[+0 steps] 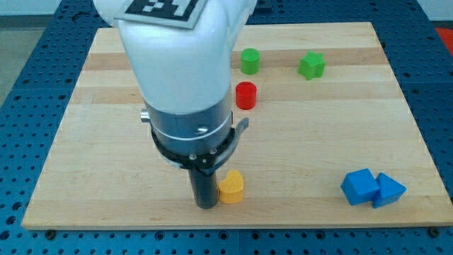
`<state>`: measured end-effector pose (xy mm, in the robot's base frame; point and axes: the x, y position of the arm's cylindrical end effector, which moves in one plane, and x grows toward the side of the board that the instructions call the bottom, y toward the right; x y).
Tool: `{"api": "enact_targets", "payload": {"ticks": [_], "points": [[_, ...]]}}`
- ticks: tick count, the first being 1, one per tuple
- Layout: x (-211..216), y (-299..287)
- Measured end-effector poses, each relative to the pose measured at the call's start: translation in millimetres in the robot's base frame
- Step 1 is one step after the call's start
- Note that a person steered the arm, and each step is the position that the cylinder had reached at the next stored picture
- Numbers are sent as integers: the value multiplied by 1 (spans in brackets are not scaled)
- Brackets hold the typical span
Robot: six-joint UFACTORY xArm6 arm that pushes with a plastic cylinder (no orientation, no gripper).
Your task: Slide yellow heart closer to the blue cube
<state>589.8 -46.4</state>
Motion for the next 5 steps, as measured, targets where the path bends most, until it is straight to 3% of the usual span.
{"api": "enact_targets", "payload": {"ticks": [5], "points": [[9, 51]]}}
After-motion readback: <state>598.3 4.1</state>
